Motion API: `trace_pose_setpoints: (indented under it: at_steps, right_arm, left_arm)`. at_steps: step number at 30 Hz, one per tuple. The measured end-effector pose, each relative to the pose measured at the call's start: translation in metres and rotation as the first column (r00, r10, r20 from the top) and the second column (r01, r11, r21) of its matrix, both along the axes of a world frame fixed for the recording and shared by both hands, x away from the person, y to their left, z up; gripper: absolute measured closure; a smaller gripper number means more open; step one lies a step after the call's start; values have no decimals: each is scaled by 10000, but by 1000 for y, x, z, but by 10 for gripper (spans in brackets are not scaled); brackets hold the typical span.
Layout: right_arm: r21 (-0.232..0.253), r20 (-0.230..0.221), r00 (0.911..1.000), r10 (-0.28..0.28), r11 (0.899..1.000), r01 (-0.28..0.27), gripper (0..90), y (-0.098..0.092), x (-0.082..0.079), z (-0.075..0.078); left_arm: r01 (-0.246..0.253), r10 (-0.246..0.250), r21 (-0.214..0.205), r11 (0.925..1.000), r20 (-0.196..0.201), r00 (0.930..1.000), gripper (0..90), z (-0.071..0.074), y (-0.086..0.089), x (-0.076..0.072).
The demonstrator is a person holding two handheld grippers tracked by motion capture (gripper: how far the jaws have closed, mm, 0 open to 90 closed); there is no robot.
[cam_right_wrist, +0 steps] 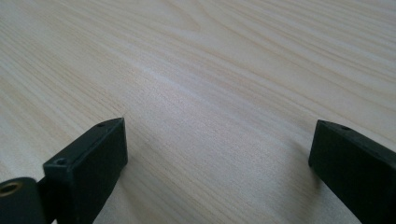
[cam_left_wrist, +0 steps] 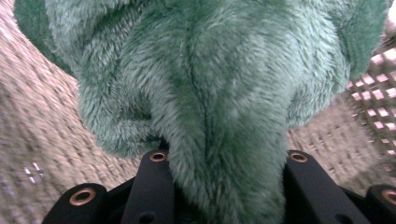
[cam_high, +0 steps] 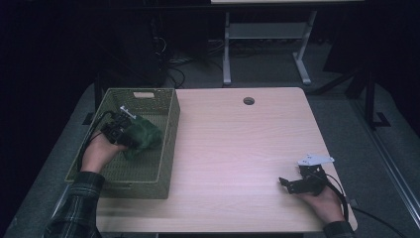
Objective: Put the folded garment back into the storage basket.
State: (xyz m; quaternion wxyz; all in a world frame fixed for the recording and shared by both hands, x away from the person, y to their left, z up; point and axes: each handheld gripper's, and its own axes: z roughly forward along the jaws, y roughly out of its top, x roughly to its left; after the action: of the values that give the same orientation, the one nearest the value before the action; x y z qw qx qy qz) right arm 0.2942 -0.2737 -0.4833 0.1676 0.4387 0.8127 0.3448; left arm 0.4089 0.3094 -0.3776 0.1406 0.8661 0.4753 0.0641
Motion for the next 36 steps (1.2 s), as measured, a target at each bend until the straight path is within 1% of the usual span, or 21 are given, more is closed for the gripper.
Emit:
trace_pose_setpoints:
  at_steps: [5,7,9,13,17,19,20,22,23,24,27,30,36]
  right_arm:
    - [1,2,10000,1,10000,-1,39,0,0,0]
    - [1,-3,10000,-4,10000,4,39,0,0,0]
    - [0,-1,10000,-2,10000,2,39,0,0,0]
    - [2,-1,10000,-3,10000,3,39,0,0,0]
    - [1,-3,10000,-3,10000,3,39,0,0,0]
    - [-8,2,10000,-12,10000,12,39,0,0,0]
    - [-7,2,10000,-11,10000,11,39,0,0,0]
    - [-7,5,10000,-9,10000,9,39,0,0,0]
    - [-7,4,10000,-9,10000,9,39,0,0,0]
    - [-8,5,10000,-7,10000,7,39,0,0,0]
    - [-7,3,10000,-8,10000,8,39,0,0,0]
    - [-5,6,10000,-9,10000,9,39,0,0,0]
    - [-13,21,10000,3,10000,-3,39,0,0,0]
  left_arm:
    - [-42,39,-104,9999,-308,9995,676,-22,1,2]
    - [-80,76,-99,9999,-384,9992,675,-29,0,2]
    - [-87,88,14,10000,-504,9987,674,-34,0,3]
    - [-142,138,-77,9999,-500,9987,666,-37,1,3]
    - [-22,23,14,10000,-443,9990,639,-38,1,3]
    - [11,-11,12,10000,-451,9990,599,-38,2,3]
    - [29,-29,6,10000,-428,9991,561,-39,2,3]
    - [-3,1,-58,10000,-468,9989,464,-39,3,3]
    - [69,-71,-66,10000,-412,9991,393,-39,3,3]
    - [36,-40,-111,9999,-368,9993,338,-38,2,2]
    - [107,-107,-5,9999,-111,9999,231,-33,1,0]
    - [25,-25,-3,10000,206,9998,182,-21,1,-1]
    - [20,-3,-193,9998,878,9961,173,15,-4,-6]
